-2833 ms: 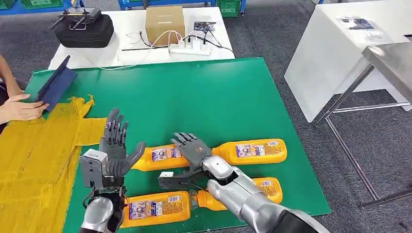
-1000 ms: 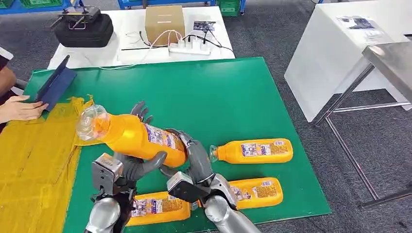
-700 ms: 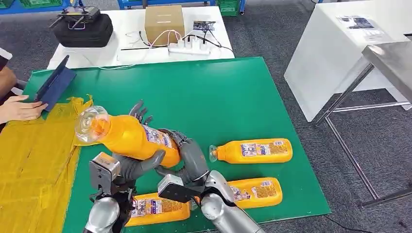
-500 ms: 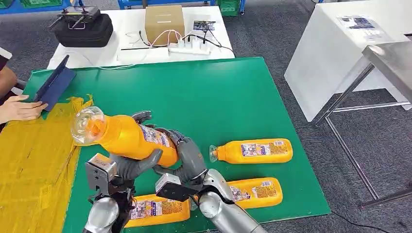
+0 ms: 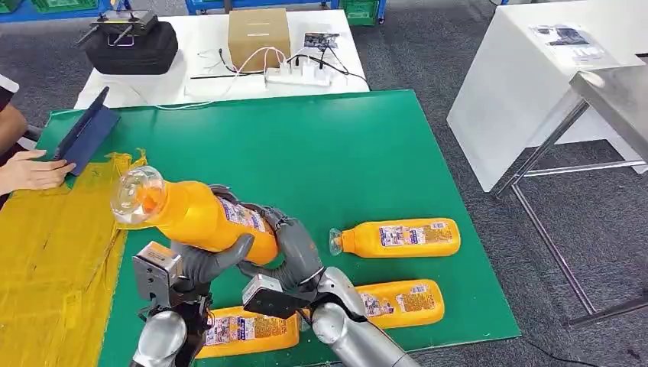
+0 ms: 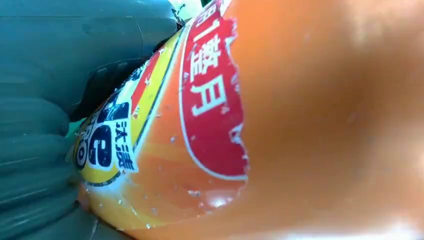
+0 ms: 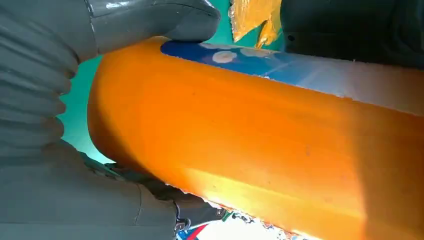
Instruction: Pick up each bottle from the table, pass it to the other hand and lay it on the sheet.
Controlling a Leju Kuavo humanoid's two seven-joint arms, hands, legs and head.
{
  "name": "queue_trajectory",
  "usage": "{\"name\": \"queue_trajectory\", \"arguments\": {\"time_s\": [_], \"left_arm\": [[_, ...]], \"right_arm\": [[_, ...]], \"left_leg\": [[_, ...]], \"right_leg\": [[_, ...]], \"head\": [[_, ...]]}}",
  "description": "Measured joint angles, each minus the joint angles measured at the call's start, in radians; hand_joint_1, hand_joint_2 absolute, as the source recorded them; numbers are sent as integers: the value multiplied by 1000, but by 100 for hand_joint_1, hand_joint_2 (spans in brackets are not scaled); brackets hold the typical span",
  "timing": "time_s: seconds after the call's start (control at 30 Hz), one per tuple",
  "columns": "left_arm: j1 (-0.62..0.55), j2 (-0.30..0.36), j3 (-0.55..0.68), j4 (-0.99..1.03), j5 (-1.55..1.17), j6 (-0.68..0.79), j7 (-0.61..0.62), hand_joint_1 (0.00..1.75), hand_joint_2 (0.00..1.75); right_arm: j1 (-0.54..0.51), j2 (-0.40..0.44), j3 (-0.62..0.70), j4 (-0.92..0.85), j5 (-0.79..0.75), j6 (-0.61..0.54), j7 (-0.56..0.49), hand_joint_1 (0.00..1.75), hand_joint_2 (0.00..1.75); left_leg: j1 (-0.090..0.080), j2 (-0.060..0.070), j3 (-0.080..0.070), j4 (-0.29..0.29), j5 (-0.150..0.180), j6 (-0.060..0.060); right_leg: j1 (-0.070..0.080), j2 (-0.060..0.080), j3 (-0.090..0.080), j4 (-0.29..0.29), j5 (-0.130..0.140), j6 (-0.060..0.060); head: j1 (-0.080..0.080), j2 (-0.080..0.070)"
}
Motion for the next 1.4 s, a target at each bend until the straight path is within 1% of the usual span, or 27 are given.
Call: {"name": "queue_trajectory", "arguments": {"time_s": [0.03,0.1,0.17,0.2,0.27,0.3,0.4,0.5,0.53,0.63,0.87,1.0,1.1,1.23,1.4], "left_arm": [[0,0,0,0,0,2,0,175,175],[0,0,0,0,-5,17,-4,175,175],[0,1,0,0,-57,67,-12,175,175],[-2,1,-1,-3,-108,114,-15,175,175],[-9,7,0,-15,-236,189,25,175,175],[-24,28,9,-16,-408,231,101,175,175],[-77,94,50,4,-783,298,273,175,175],[-167,185,118,99,-1147,284,451,175,175],[-203,219,137,150,-1197,277,470,175,175],[-279,280,197,276,-1225,278,471,175,175],[-357,360,264,469,-1275,282,535,175,175],[-402,397,302,586,-1375,280,639,175,175],[-450,426,306,686,-1421,232,699,175,175],[-496,435,303,818,-1423,166,691,175,175],[-514,434,298,933,-1424,135,683,175,175]], "right_arm": [[0,0,0,0,-3,0,0,0,175],[0,0,0,0,-16,-1,0,0,175],[9,2,1,0,-25,-14,10,0,175],[20,3,1,-1,-23,-21,31,0,175],[41,3,0,-15,5,-18,86,0,175],[62,0,1,-37,39,-6,136,0,175],[104,-16,11,-104,120,50,202,0,175],[127,-39,45,-147,186,107,223,0,175],[129,-44,60,-150,192,117,223,0,175],[137,-56,102,-153,198,119,223,0,175],[137,-69,150,-153,191,135,225,0,175],[136,-79,176,-153,182,169,217,0,175],[121,-90,208,-151,186,194,206,0,175],[91,-108,264,-135,217,217,213,0,175],[55,-127,318,-85,271,215,270,0,175]], "left_leg": [[0,0,0,0,0,0],[0,0,0,0,0,0],[0,0,0,0,0,0],[0,0,0,0,0,0],[0,0,-1,0,0,0],[0,0,-1,0,0,0],[0,0,0,0,0,0],[2,0,0,0,2,-3],[3,0,0,0,2,-4],[4,2,0,0,3,-4],[4,1,-2,0,3,-4],[4,1,-2,0,3,-4],[4,1,-2,0,3,-4],[4,1,-2,0,4,-4],[4,1,-2,0,4,-4]], "right_leg": [[0,0,0,0,0,0],[0,0,0,0,0,0],[0,0,0,0,0,0],[0,0,0,0,0,0],[0,0,0,0,0,0],[0,0,0,0,0,0],[1,0,0,0,0,0],[3,0,-1,1,1,-2],[4,0,-1,1,2,-4],[4,1,-2,2,2,-4],[3,1,-3,1,3,-4],[4,0,-3,1,2,-4],[4,1,-3,2,2,-4],[4,0,-3,2,2,-4],[3,0,-3,1,2,-4]], "head": [[0,0],[0,0],[0,0],[0,0],[0,0],[0,0],[0,0],[0,0],[0,0],[0,0],[0,0],[0,0],[0,0],[0,0],[0,0]]}}
